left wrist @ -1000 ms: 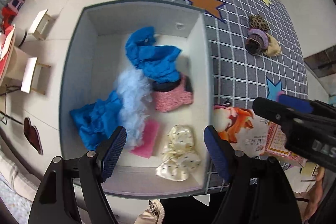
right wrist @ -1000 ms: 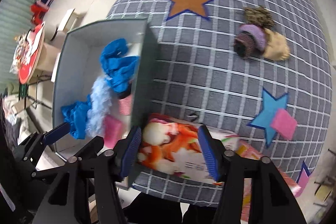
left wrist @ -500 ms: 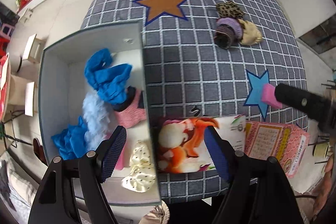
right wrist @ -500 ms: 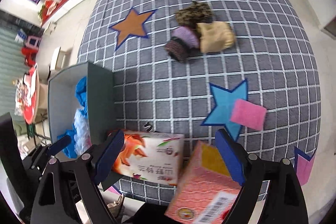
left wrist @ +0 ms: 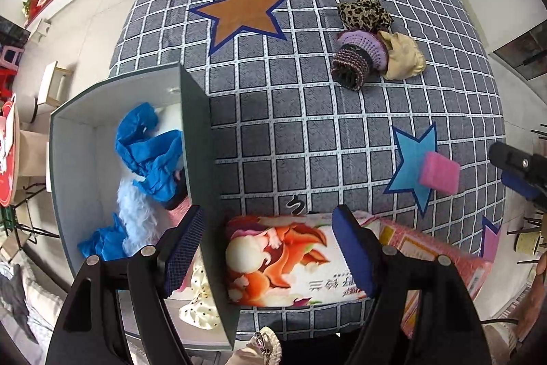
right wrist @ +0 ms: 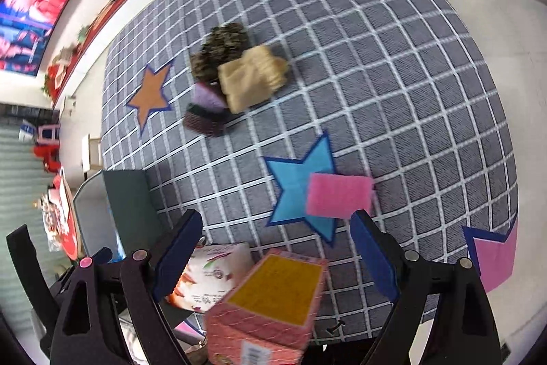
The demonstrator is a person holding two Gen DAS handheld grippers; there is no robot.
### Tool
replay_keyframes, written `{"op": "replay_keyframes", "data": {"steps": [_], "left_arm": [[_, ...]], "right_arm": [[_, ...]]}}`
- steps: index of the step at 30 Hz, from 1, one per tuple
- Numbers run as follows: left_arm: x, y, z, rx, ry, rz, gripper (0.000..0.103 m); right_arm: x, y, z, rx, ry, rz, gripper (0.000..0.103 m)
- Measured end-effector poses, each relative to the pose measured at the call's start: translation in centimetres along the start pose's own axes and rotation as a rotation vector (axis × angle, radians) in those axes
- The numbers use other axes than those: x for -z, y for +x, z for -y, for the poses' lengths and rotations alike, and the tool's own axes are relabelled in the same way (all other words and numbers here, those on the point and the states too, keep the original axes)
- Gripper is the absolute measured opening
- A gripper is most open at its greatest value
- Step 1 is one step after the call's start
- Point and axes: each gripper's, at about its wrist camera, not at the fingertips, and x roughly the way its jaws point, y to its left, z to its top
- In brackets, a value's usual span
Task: Organize soft objects
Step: 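Move both tools back toward the pink sponge and knit hats on the mat, then grasp the pink sponge with the right tool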
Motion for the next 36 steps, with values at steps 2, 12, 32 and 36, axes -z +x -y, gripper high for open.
{"op": "replay_keyframes", "data": {"steps": [2, 12, 32, 36], "left_arm": [[-0.4, 0.3, 0.5, -0.005, 0.005, -0.008, 0.079], [-2.5, 2.2, 3.1, -0.042, 0.039, -0.066, 0.079], [-4.7, 5.2, 5.0, -0.109, 0.059, -0.154, 0.079], [-4.7, 5.0, 5.2, -0.111, 0.069, -0.15, 0.079]], "right_arm": [[-0.3, 0.2, 1.1, -0.002, 0.026, -0.008, 0.089], [-1.1, 4.8, 5.1, 0.024, 0.025, -0.151, 0.089], [0.6, 12.1, 3.4, 0.173, -0.244, -0.183, 0.091], [1.3, 13.1, 2.3, 0.164, -0.256, -0.175, 0.095]]}}
